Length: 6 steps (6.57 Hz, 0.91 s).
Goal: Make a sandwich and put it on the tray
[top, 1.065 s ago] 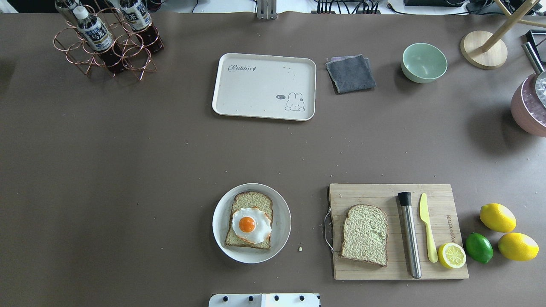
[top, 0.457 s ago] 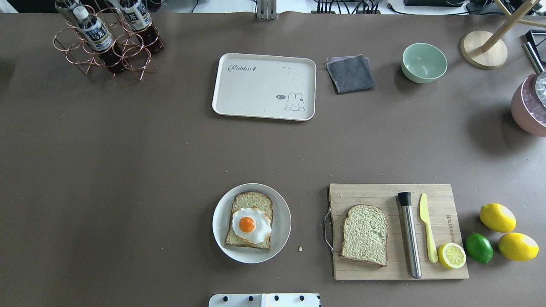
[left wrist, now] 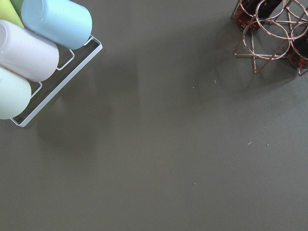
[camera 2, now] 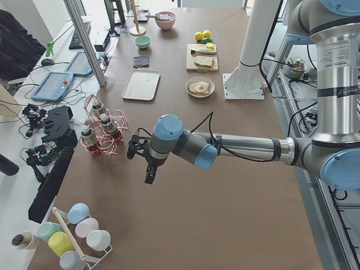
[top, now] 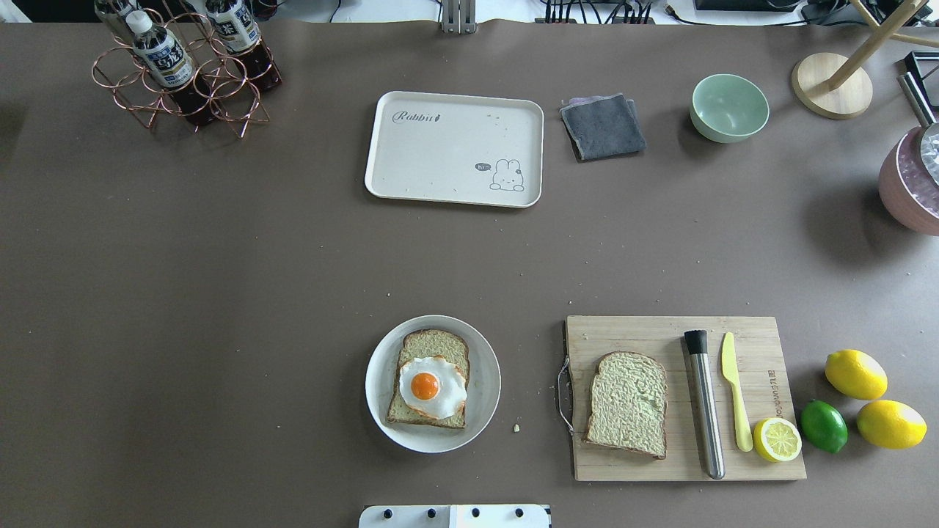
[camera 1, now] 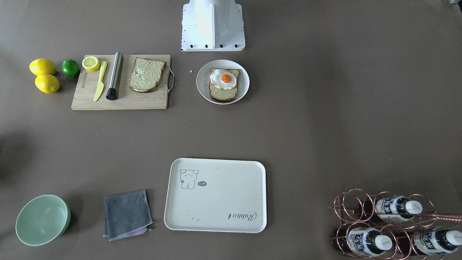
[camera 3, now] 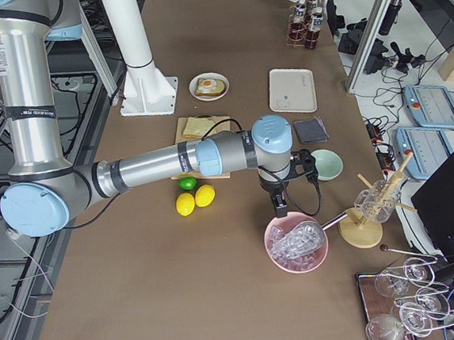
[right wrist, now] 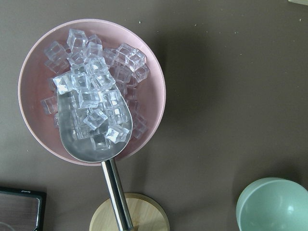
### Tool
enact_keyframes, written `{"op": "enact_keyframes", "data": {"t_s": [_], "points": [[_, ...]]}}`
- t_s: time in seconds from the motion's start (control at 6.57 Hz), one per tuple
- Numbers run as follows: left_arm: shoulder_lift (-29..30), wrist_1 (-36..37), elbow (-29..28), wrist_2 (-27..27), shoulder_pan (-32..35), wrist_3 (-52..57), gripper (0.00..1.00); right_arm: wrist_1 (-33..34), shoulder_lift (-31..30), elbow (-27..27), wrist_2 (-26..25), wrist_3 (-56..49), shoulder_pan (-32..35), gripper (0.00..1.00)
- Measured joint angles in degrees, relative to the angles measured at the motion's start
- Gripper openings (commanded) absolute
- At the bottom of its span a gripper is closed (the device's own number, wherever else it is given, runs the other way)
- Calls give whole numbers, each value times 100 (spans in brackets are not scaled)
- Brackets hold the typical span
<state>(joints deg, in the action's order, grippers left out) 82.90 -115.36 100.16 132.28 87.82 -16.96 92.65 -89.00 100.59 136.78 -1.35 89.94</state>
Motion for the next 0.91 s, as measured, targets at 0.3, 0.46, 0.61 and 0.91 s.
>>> {"op": "enact_keyframes", "data": {"t_s": [0.3,0.46,0.61,0.91], "points": [[-81,-73,2,-1,9,-9,97,-1,-63,17,21,3,24,100],[-99,-83,18,1,12,-9,97,-1,-67,25,23,1,35,100],[-122,-89,57,3,14,-9,97,-1,-67,26,26,-1,38,100],[-226,-92,220,67,16,-15,97,2,-109,12,28,0,41,100]]}}
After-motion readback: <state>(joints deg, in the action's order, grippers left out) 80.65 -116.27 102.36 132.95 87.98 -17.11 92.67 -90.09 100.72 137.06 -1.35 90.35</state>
